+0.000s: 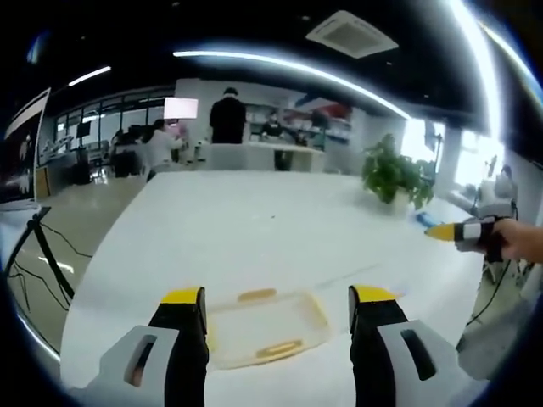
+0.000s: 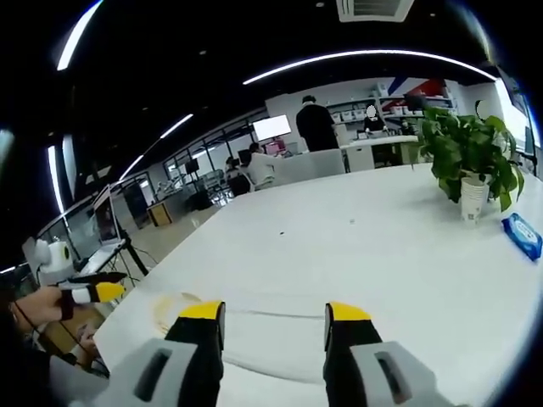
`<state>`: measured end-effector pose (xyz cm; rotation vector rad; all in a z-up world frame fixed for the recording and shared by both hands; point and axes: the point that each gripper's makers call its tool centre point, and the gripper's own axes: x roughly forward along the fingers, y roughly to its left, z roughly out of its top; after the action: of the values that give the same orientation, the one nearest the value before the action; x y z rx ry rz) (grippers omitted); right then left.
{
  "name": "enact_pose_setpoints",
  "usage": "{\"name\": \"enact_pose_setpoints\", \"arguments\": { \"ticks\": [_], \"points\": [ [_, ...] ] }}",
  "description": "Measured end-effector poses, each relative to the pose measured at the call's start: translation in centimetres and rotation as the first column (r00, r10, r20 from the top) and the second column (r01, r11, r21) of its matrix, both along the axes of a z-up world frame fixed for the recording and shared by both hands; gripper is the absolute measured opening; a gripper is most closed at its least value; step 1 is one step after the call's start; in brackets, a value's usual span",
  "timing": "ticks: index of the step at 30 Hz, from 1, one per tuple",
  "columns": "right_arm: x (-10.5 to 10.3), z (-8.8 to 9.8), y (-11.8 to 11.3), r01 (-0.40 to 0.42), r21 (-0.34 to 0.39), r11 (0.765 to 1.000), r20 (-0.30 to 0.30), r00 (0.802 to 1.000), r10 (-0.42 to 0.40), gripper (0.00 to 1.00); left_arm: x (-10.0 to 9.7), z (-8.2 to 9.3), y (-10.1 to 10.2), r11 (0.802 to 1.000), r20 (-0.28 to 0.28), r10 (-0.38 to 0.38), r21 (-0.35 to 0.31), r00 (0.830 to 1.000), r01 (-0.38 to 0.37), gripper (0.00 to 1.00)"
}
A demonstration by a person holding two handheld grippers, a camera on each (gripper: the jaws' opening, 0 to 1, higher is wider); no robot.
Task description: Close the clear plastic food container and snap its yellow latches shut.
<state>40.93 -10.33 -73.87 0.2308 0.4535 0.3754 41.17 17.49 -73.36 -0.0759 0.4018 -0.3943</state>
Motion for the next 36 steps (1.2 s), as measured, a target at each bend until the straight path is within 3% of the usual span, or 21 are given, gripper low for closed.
{"name": "enact_pose_setpoints", "arguments": {
  "ticks": [11, 23, 36],
  "points": [
    [0.8, 0.4, 3.9, -0.053, 0.033, 0.998, 0.010, 0.999, 0.053, 0.45, -0.1, -0.4, 1.7, 1.000, -0.015, 0.018, 0.010, 1.000, -0.018, 0.66],
    [2.0, 1.0, 8.4, -0.125, 0.073, 0.990, 0.024, 0.992, 0.123, 0.44, 0.4, -0.4, 2.5, 0.999, -0.010, 0.006, 0.035, 1.000, -0.005, 0.66],
    [2.4, 0.6, 12.3, -0.201, 0.071, 0.977, 0.016, 0.980, 0.201, 0.42, 0.4, -1.7, 2.9, 0.999, -0.035, -0.005, 0.048, 0.999, 0.007, 0.66]
  ]
}}
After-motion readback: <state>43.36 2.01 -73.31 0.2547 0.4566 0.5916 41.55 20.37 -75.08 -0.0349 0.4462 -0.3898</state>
